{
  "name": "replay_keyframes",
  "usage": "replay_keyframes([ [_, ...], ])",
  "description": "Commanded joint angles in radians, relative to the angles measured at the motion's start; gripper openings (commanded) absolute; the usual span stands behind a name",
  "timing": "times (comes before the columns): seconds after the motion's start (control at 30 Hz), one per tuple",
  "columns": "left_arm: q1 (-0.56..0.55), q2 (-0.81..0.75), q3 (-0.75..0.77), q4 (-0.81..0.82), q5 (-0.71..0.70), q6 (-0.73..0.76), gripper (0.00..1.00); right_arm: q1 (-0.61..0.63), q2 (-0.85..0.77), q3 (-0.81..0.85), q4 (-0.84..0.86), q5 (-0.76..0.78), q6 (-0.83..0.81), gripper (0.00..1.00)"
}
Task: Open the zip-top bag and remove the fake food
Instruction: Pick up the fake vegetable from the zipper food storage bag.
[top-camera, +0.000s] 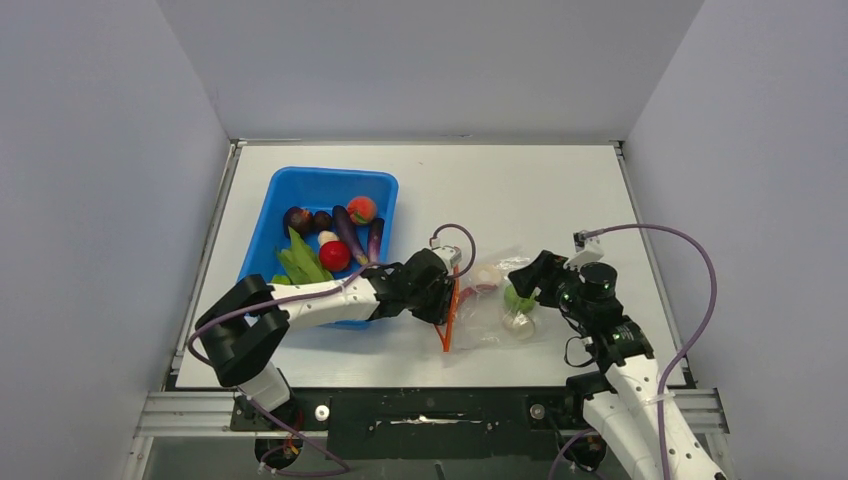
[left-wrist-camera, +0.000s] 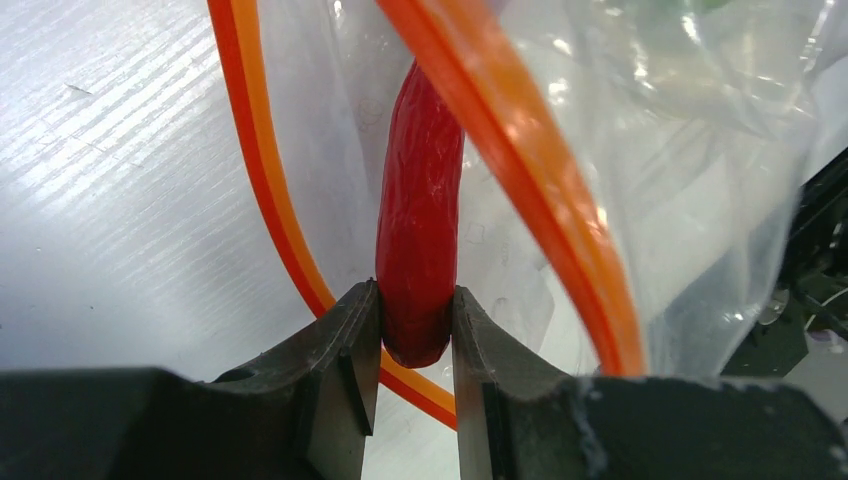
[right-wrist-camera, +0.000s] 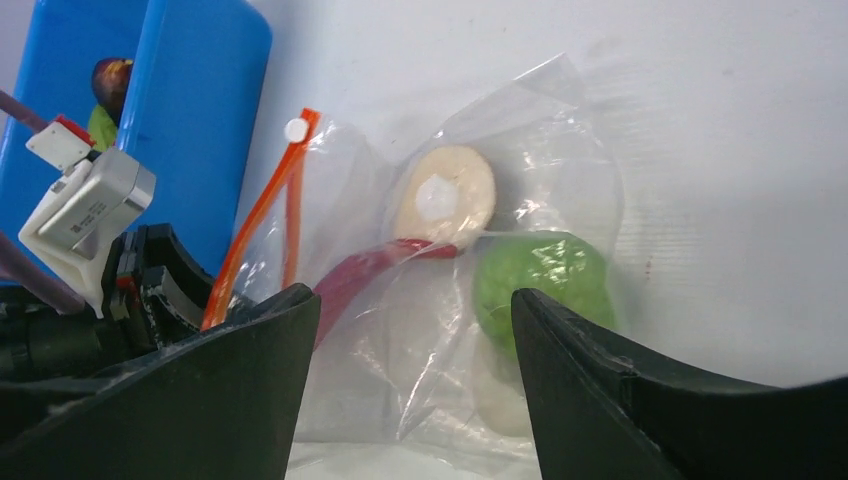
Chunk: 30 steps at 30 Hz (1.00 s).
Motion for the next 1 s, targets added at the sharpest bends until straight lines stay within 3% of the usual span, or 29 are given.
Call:
replay_keyframes([
  [0.0,-0.003,-0.071,0.003,0.057,-0.003,-0.018,0.08,0.011,0.017,0.041,0.087,-0.161,-0.004,0.69],
  [0.1,-0.004,-0.076,0.004,0.062,-0.003,-0.022,0.08,0.060,0.030,0.026,0.155,-0.187,0.014,0.65],
  [0.43,-0.003,-0.102,-0.008,0.074,0.005,-0.040,0.07,0.364,0.168,0.084,0.211,0.001,-0.006,0.53],
  [0.97,0.000,-0.129,-0.027,0.157,0.058,-0.105,0.04,0.472,0.312,0.124,0.286,-0.038,-0.010,0.41],
])
